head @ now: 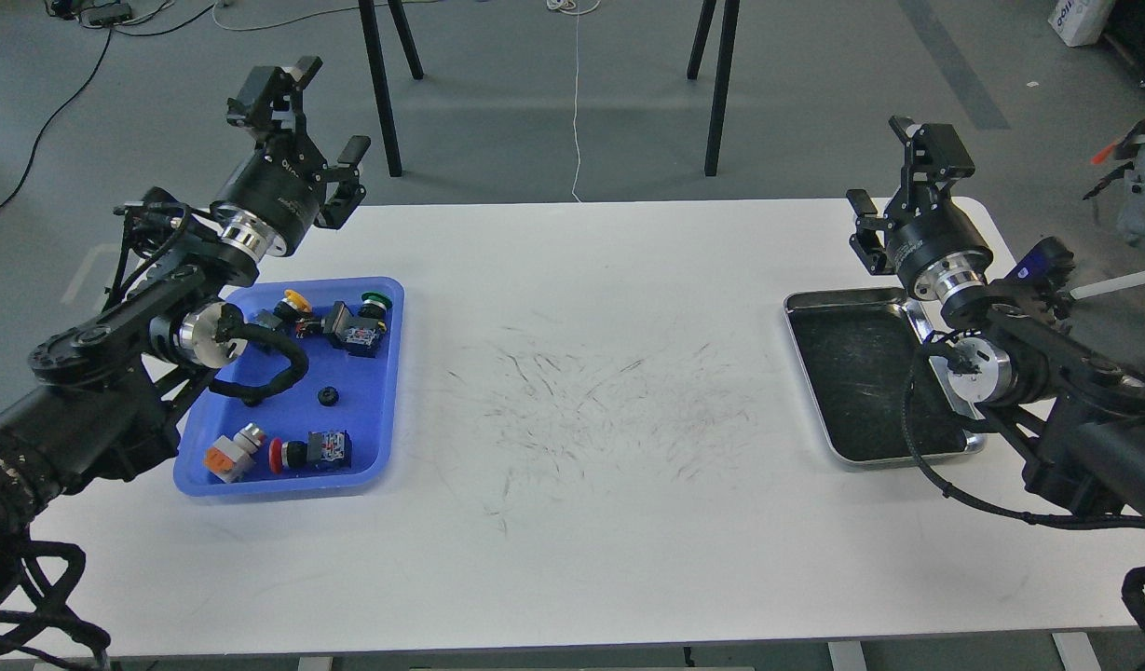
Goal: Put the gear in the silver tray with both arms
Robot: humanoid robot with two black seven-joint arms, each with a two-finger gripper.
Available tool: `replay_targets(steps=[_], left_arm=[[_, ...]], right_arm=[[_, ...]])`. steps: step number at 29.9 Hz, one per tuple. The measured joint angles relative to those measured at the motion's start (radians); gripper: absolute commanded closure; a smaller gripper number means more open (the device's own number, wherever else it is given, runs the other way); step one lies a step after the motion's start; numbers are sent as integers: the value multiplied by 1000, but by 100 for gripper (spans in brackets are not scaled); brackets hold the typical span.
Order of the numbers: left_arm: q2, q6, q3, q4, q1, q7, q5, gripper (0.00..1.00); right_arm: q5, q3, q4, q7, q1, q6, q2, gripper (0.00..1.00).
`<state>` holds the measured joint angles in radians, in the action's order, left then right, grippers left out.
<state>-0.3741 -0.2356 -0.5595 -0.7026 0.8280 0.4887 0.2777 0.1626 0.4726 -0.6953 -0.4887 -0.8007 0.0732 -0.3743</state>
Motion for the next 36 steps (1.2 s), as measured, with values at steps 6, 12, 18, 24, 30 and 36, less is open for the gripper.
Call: replay_targets(steps=[6,12,18,24,30,36], left_arm=[[-2,-2,3,0,-1,0,0,0],[-1,0,10,-1,-4,0,0,0],[0,7,12,-1,-8,0,1,0],[-2,7,12,0,-20,0,7,0],[-2,4,27,0,-35,0,25,0],[-18,1,54,-4,-38,0,72,0]], right_arm=[[0,0,0,0,0,0,0,1],[0,0,-2,0,-4,1,-3,1],[0,4,-2,0,-20,2,-7,1],[0,4,-2,0,-30,2,-9,1],[0,4,-13,0,-39,9,-12,1],[0,4,-16,0,-40,10,-14,1]])
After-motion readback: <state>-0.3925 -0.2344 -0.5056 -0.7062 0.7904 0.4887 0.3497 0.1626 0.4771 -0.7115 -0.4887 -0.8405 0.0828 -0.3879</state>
